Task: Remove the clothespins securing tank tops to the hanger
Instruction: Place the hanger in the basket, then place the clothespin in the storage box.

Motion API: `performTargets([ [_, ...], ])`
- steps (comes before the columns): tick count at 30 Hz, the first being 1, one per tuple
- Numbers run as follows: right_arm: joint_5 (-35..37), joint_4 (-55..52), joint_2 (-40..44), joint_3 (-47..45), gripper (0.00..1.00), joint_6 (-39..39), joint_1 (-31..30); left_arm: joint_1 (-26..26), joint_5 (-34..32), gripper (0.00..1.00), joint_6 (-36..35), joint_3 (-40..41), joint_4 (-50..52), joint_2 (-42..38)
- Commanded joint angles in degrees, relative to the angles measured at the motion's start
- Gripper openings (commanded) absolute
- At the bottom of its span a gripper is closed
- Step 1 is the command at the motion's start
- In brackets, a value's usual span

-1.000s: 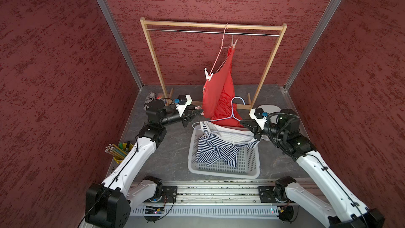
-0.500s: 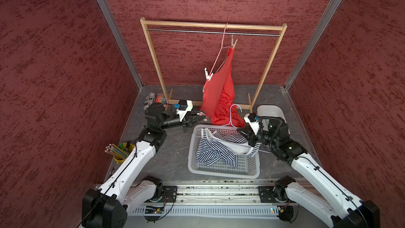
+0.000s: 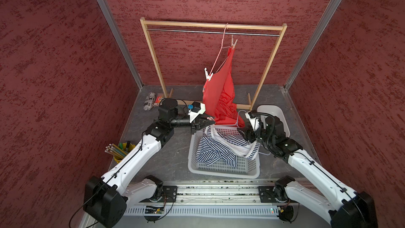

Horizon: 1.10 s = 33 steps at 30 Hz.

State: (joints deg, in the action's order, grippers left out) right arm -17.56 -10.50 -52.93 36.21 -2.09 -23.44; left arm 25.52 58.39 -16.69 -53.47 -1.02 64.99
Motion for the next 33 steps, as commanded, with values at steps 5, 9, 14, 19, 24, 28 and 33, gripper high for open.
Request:
performTargets([
  [5,4.21,-1.58,9.81,1.26,0.71,2.66,-0.29,0.93,0.45,0.0,-1.53,-2.58,0.15,1.62],
  [9,-2.05,-2.0,14.18,1.66,0.72,0.64,-0.3,1.15,0.75,0.0,2.15,-2.77,-3.93,2.62],
  [14,-18.35,7.8,13.88,-0.41,0.69,0.41,-0.28,2.75,1.56,0.0,12.27,-2.28,-16.82,5.31],
  [19,-24.72,22.9,13.77,-4.09,0.71,4.79,-0.29,5.68,-2.12,0.0,19.96,-1.62,-28.24,8.48],
  [24,-26.26,19.8,9.14,0.31,0.72,0.97,-0.29,6.62,-1.44,0.0,24.24,-3.86,-31.35,11.89],
  [28,-26.01,22.1,9.49,0.73,0.76,-0.42,-0.29,8.08,-1.72,0.0,22.71,-4.51,-30.54,12.82],
  [33,-28.42,23.02,7.44,2.37,0.76,-0.88,-0.29,9.95,-2.87,0.0,20.52,-6.44,-27.48,14.38],
])
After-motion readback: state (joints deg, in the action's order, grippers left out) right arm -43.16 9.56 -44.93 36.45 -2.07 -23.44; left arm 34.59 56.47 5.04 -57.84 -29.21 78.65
